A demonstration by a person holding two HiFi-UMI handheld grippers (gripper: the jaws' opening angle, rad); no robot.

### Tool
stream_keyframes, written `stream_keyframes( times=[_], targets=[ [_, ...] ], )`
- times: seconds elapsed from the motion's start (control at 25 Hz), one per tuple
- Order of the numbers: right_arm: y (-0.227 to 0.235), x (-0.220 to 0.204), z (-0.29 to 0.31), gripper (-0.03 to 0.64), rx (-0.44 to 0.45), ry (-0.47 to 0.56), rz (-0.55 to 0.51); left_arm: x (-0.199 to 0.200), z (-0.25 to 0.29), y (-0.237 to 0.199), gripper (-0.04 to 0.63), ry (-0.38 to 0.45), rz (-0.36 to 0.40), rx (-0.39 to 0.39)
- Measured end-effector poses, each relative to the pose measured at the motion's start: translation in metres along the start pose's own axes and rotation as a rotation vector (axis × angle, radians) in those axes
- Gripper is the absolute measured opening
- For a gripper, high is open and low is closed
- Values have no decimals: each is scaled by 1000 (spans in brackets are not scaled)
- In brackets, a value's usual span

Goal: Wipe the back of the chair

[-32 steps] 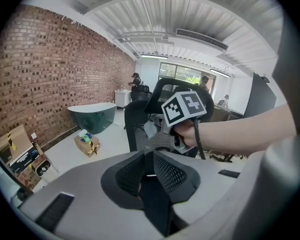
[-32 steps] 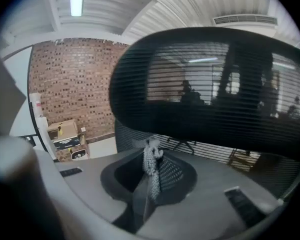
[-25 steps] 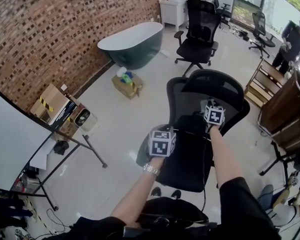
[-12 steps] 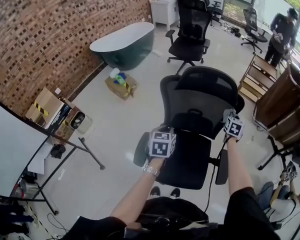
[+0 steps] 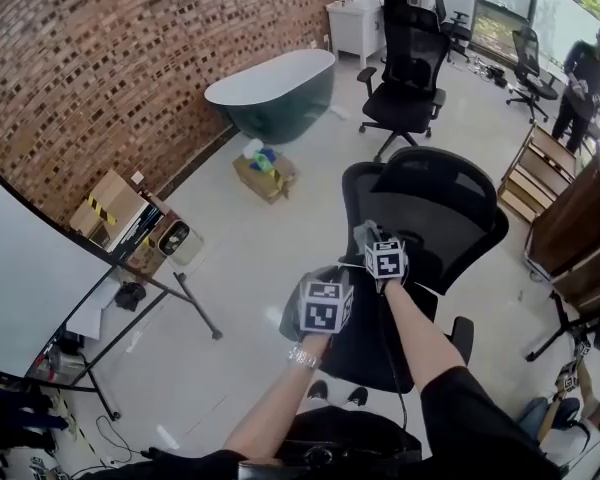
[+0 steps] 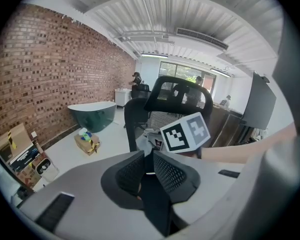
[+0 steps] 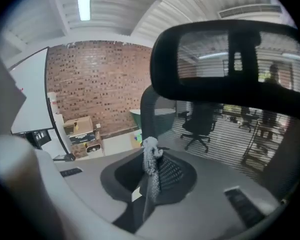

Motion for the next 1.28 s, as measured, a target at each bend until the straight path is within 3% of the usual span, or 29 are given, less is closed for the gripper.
stream_keyframes(
  times=[0.2,0.36,0.6,0.84,0.96,1.08,1.28],
  targets=[
    [25,1,17,48,-64,-26,-38,-15,-12,-11,61,-18,-9,47],
    [68,9,3,48,-152,4,72,-20,-6,-27,61,-46,3,54],
    [154,-4,-53,48,-326,-3,110,-4,13,-7,61,-8,15,-8],
    [275,-44,-148,48,-571,-62,154,4,24,26,61,-17,35,-61],
    [302,-60,-175,48,-633,-76,201,0,22,28,61,-17,44,-66],
    [289,-60,-173,48,-612,-66,240,0,20,25,61,-20,41,-60],
    [175,-38,-106,46,-359,-9,173,0,19,18,61,-15,30,-38]
  ],
)
Point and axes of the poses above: the fingertips, and each gripper's own axes: z forward along the fingers, y to its right, x out of its top, the point moved 5 cm from there along -z, backward along the fingers, and after that the axes turned 8 degrees about z, right-handed, at the moved point
